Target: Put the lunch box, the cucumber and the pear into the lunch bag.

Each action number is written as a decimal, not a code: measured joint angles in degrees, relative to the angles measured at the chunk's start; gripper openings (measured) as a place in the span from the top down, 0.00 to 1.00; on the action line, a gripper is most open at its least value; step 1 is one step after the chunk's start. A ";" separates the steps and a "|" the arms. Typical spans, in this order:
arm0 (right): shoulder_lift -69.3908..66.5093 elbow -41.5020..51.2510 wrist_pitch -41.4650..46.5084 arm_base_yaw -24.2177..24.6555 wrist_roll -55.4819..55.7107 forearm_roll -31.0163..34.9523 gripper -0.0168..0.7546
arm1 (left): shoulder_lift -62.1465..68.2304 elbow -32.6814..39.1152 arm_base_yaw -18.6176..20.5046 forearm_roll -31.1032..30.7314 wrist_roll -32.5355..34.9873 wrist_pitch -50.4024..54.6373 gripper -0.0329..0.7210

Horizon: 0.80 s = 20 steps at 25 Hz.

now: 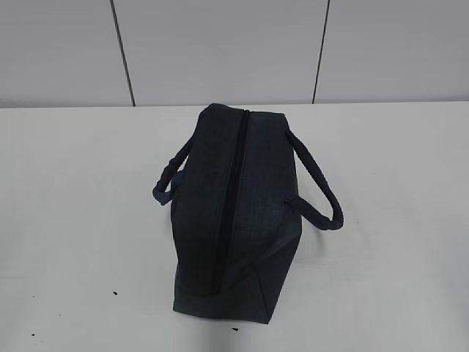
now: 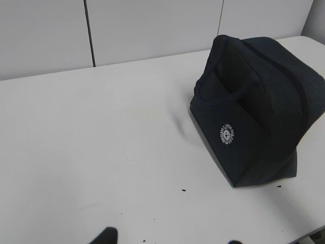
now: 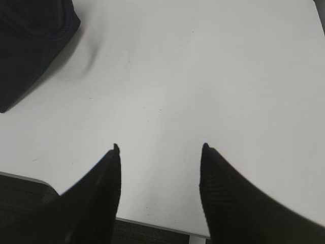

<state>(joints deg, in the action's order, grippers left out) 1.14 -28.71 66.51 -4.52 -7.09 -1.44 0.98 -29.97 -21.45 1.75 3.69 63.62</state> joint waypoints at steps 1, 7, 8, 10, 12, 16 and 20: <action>0.00 0.00 0.00 0.00 0.00 0.00 0.46 | 0.00 0.00 0.00 0.00 0.00 0.00 0.43; 0.00 0.00 -0.05 0.00 0.00 0.00 0.46 | 0.00 0.01 0.00 0.05 0.00 0.00 0.43; 0.00 0.00 -0.14 0.00 0.00 0.00 0.46 | 0.00 0.01 0.00 0.05 0.00 0.00 0.44; 0.00 0.00 -0.14 0.00 0.00 0.00 0.46 | 0.00 0.01 0.00 0.05 0.00 0.00 0.45; 0.00 0.00 -0.14 0.00 0.00 0.00 0.46 | 0.00 0.01 0.00 0.05 0.00 0.00 0.47; 0.00 0.00 -0.18 0.00 0.00 0.00 0.46 | 0.00 0.01 0.39 0.05 0.00 -0.02 0.52; 0.00 0.00 -0.18 0.00 0.00 0.00 0.46 | 0.00 0.01 5.90 0.12 0.00 -0.07 0.56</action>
<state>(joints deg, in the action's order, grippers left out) 1.14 -28.71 66.33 -4.52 -7.09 -1.44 0.98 -29.96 -15.55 1.86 3.69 63.56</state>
